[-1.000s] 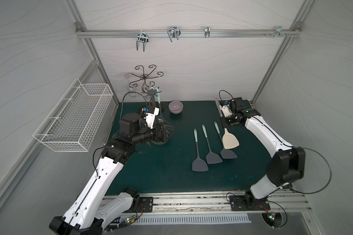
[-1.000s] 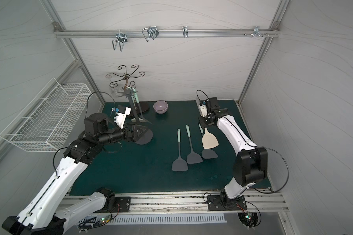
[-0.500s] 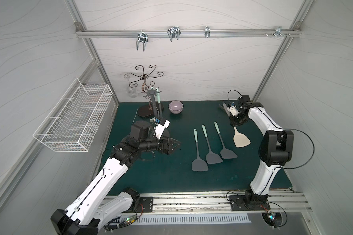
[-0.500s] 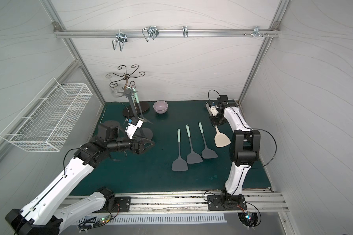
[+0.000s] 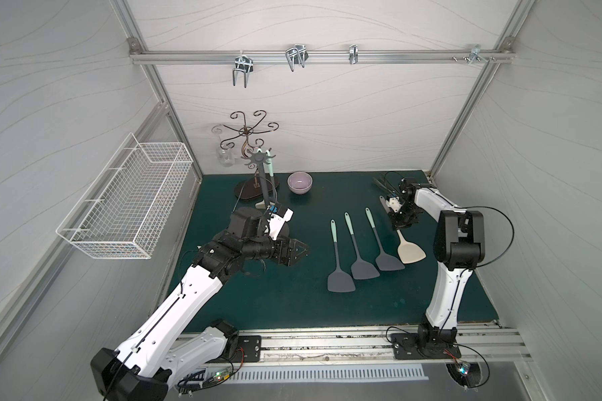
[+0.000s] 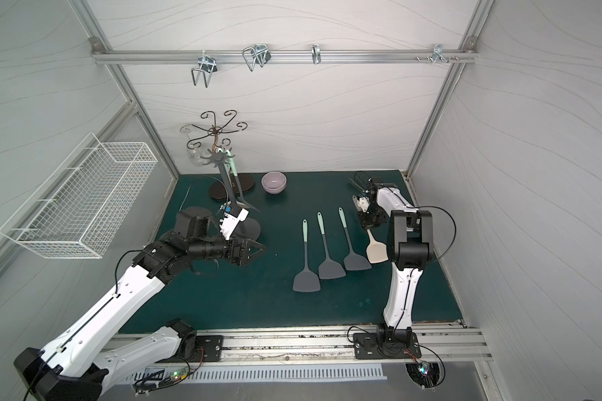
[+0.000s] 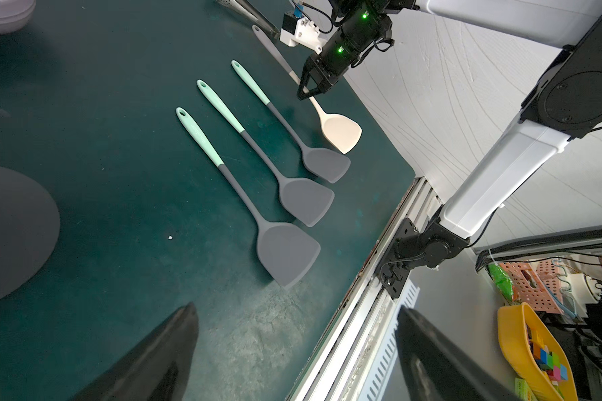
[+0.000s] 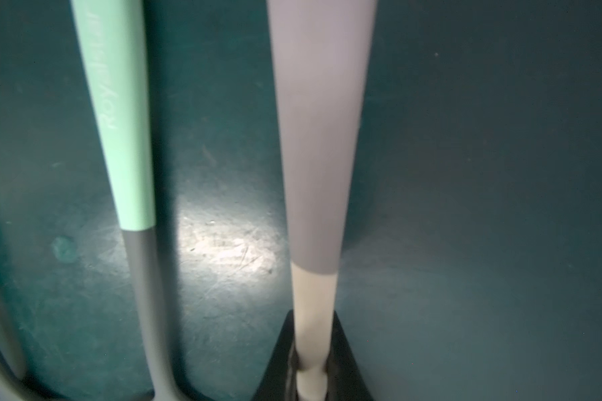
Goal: Take the spatula off the kitchen utensil rack
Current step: Place the spatula at the center of the board.
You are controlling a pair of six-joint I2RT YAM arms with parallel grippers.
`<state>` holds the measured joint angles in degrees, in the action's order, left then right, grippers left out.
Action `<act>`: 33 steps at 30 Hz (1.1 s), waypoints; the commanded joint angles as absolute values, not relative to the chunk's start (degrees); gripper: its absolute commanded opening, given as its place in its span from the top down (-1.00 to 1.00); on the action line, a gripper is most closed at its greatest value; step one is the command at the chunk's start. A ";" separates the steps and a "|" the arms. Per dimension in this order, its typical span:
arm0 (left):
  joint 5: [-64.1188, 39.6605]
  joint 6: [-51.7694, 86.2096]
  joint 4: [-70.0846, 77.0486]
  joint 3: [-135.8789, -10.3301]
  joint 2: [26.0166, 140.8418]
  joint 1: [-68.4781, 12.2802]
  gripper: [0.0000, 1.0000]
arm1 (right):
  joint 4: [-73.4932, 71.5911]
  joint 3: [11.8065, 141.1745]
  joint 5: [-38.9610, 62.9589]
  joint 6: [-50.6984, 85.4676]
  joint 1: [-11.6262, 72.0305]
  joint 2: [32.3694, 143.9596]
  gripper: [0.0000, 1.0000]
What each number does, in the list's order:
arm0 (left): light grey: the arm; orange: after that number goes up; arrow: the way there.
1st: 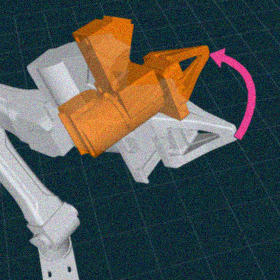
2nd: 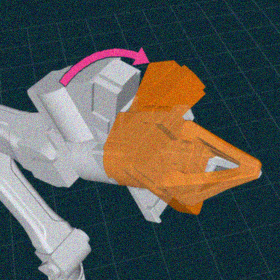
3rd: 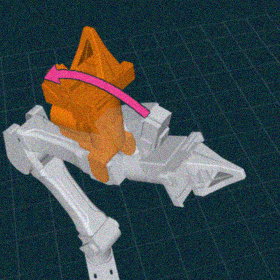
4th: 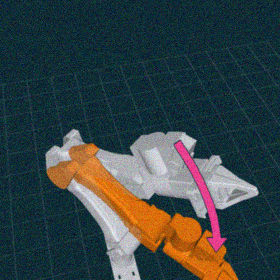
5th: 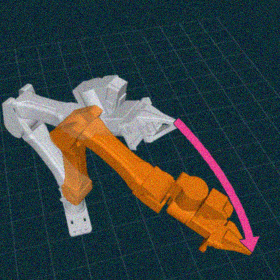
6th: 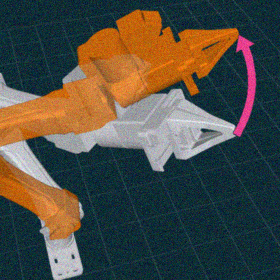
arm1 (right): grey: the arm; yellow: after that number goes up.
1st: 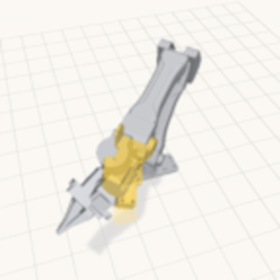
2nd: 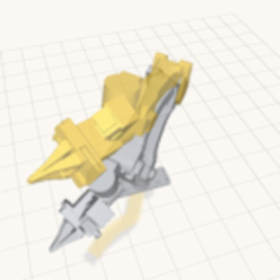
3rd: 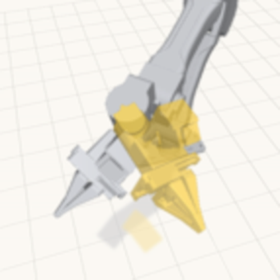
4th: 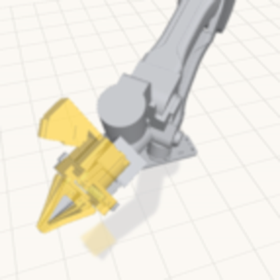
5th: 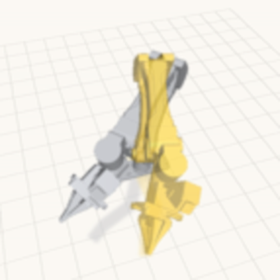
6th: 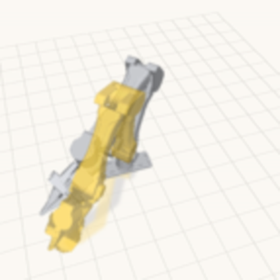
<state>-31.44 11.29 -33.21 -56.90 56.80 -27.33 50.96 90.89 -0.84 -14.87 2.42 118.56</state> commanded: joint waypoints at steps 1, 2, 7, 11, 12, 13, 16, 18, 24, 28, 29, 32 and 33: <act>-30.46 9.93 -32.46 -56.87 56.95 -27.43 -0.87 | 51.14 90.06 -0.07 -14.54 2.02 119.07 1.00; -30.41 9.87 -32.58 -56.80 56.95 -27.48 -0.87 | 51.24 89.87 0.19 -14.73 2.02 119.09 1.00; -29.97 9.65 -32.65 -56.68 56.60 -27.51 -0.87 | 51.06 88.45 0.52 -15.10 2.02 119.46 1.00; -29.64 9.43 -32.85 -56.50 56.34 -27.55 -0.87 | 50.91 88.25 -0.34 -14.79 2.02 120.77 1.00; -29.43 9.34 -32.87 -56.51 56.27 -27.58 -0.88 | 51.06 88.44 -0.32 -14.49 2.02 121.08 0.98; -29.19 9.32 -32.96 -56.51 56.25 -27.60 -0.88 | 51.13 88.47 -0.26 -14.42 2.00 121.20 0.87; -28.91 9.10 -33.06 -56.42 56.15 -27.58 -0.88 | 51.38 88.67 -0.36 -14.15 2.02 121.23 0.58; -28.86 9.07 -33.10 -56.34 56.15 -27.61 -0.88 | 51.78 89.01 -0.65 -14.06 2.06 121.20 0.52; -28.18 9.05 -33.22 -56.59 55.82 -27.65 -0.88 | 53.22 90.36 -1.47 -13.23 2.09 119.84 0.26; -27.45 9.10 -34.05 -57.75 55.49 -27.60 -0.88 | 56.93 93.55 -5.36 -12.39 3.01 117.61 0.20; -27.18 9.18 -34.28 -58.14 55.46 -27.60 -0.88 | 57.73 94.54 -6.06 -11.95 3.39 116.91 0.20; -25.92 9.32 -35.01 -60.00 55.29 -27.60 -0.88 | 58.46 96.01 -6.12 -10.41 5.00 113.26 0.21; -25.20 9.32 -35.58 -60.78 55.20 -27.59 -0.87 | 58.29 96.39 -6.15 -10.12 5.78 111.78 0.21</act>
<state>-27.03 9.98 -35.77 -56.82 56.29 -27.51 55.07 94.41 -4.89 -11.94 3.68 117.38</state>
